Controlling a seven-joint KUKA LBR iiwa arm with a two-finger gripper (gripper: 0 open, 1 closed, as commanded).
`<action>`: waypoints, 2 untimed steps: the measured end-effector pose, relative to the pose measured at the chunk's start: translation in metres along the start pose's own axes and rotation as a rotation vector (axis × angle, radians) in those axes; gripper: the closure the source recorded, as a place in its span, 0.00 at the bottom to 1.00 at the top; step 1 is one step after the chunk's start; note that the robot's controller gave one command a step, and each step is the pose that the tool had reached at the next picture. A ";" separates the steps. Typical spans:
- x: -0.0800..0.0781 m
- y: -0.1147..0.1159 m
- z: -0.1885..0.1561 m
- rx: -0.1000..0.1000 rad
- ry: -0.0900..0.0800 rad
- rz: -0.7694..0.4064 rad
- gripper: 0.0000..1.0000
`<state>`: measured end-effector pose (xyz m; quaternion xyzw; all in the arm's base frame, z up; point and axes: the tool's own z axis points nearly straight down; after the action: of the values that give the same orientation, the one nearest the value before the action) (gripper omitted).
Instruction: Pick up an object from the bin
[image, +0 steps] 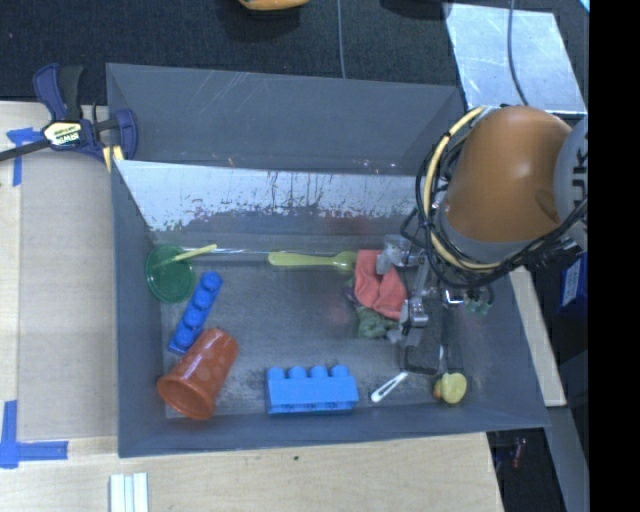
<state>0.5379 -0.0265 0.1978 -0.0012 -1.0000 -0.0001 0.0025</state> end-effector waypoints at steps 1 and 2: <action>-0.002 0.000 -0.005 0.000 -0.009 -0.001 0.00; -0.017 0.005 0.063 0.000 -0.014 0.073 0.00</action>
Offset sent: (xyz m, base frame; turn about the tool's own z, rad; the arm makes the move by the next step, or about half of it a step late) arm 0.0251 0.0096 -0.1195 0.1288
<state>0.5546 -0.0216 0.1348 -0.0377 -0.9993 -0.0001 -0.0045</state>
